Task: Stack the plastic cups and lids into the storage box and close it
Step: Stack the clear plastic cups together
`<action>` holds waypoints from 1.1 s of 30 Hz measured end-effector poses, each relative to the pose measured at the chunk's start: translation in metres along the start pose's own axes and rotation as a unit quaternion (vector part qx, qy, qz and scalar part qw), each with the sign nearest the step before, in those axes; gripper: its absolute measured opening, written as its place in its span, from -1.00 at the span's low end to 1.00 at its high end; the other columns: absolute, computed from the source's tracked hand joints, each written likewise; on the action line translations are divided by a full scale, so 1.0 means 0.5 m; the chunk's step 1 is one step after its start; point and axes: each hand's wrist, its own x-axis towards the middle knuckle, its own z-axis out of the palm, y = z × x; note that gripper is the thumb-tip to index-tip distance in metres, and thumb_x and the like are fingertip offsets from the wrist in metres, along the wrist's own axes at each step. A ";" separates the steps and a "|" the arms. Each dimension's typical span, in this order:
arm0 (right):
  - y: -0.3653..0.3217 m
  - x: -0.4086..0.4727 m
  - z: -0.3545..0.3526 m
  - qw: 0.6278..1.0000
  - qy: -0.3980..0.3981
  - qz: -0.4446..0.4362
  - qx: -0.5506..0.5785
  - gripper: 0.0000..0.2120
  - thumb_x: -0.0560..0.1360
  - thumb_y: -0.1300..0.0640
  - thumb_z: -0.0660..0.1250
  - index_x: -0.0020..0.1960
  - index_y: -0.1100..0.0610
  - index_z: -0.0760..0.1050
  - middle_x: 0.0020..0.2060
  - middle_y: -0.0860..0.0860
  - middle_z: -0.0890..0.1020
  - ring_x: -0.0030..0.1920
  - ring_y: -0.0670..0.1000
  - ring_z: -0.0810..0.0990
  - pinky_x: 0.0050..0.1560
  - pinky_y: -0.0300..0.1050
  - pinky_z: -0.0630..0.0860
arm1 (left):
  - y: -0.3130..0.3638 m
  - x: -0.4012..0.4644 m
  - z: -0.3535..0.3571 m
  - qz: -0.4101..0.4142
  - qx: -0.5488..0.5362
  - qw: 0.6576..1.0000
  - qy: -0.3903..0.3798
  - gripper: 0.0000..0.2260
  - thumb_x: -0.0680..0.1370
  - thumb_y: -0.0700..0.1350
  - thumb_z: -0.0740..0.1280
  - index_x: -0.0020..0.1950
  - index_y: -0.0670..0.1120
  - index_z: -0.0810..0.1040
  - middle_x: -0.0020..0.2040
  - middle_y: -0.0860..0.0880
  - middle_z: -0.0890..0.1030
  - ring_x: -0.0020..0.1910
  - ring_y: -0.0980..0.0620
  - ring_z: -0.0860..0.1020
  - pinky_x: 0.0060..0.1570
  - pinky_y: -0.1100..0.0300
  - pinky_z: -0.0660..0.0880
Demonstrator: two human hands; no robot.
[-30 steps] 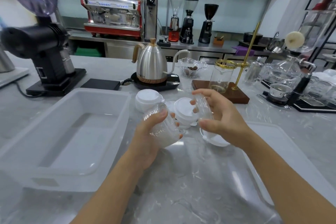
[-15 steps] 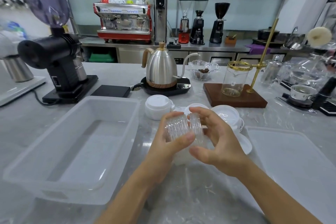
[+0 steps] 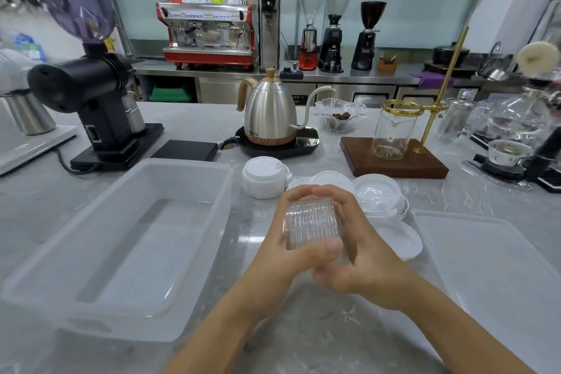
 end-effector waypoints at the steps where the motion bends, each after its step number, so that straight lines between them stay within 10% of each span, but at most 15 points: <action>1: 0.002 -0.002 0.002 1.000 0.003 0.006 0.009 -0.21 0.27 0.37 0.45 0.41 -0.03 0.29 0.33 -0.04 0.46 0.21 0.10 0.61 0.13 -0.02 0.57 | -0.001 0.000 0.001 0.000 -0.005 1.000 -0.004 -0.41 0.36 -0.10 0.51 0.37 0.08 0.43 0.27 -0.09 0.61 0.27 -0.14 0.61 0.28 -0.11 0.54; 12: 0.013 0.010 0.003 0.992 0.074 0.068 0.072 -0.48 0.57 -0.03 0.24 0.52 -0.07 0.29 0.45 -0.12 0.45 0.47 -0.05 0.41 0.43 -0.09 0.39 | 0.003 0.004 -0.002 0.010 -0.073 0.997 -0.001 -0.34 0.30 -0.14 0.51 0.40 -0.03 0.44 0.46 -0.34 0.38 0.33 -0.30 0.52 0.35 -0.30 0.40; 16: 0.022 0.005 -0.001 0.978 0.114 0.091 0.146 -0.25 0.38 -0.19 0.48 0.49 -0.06 0.31 0.40 0.00 0.52 0.42 0.11 0.48 0.40 0.14 0.43 | 0.006 0.000 0.001 0.020 -0.102 0.994 -0.040 -0.30 0.34 -0.17 0.46 0.47 0.06 0.40 0.44 -0.14 0.48 0.33 -0.23 0.53 0.36 -0.30 0.40; 20: 0.009 0.005 0.005 0.965 0.046 0.140 0.216 -0.41 0.51 -0.06 0.30 0.46 0.20 0.34 0.32 0.35 0.51 0.36 0.34 0.49 0.33 0.16 0.49 | 0.007 -0.006 -0.002 0.018 -0.051 0.997 -0.062 -0.19 0.36 -0.12 0.45 0.56 0.21 0.24 0.27 0.01 0.62 0.29 -0.14 0.56 0.41 -0.29 0.36; 23: 0.001 0.002 0.003 0.950 0.004 0.148 0.275 -0.35 0.49 -0.08 0.36 0.43 0.27 0.36 0.34 0.39 0.48 0.37 0.37 0.47 0.37 0.24 0.42 | 0.013 -0.005 -0.007 0.025 0.039 0.998 -0.039 -0.19 0.32 0.14 0.57 0.51 0.36 0.30 0.57 -0.04 0.36 0.54 -0.12 0.34 0.48 -0.28 0.29; 26: -0.001 0.003 -0.008 0.954 0.011 0.122 0.275 -0.36 0.48 -0.09 0.40 0.42 0.26 0.39 0.32 0.35 0.51 0.34 0.33 0.51 0.33 0.17 0.48 | 0.021 -0.004 -0.007 0.054 0.150 0.987 0.000 -0.23 0.28 0.24 0.49 0.46 0.44 0.32 0.62 0.31 0.12 0.59 0.27 0.15 0.51 0.03 0.31; 33: 0.006 0.007 -0.027 0.955 0.132 0.096 0.247 -0.27 0.33 -0.10 0.57 0.33 0.28 0.46 0.25 0.42 0.52 0.29 0.43 0.50 0.29 0.30 0.48 | 0.019 0.004 -0.003 0.045 0.097 0.992 0.062 -0.40 0.32 0.10 0.51 0.34 0.03 0.54 0.21 0.03 0.69 0.18 0.03 0.67 0.09 0.15 0.61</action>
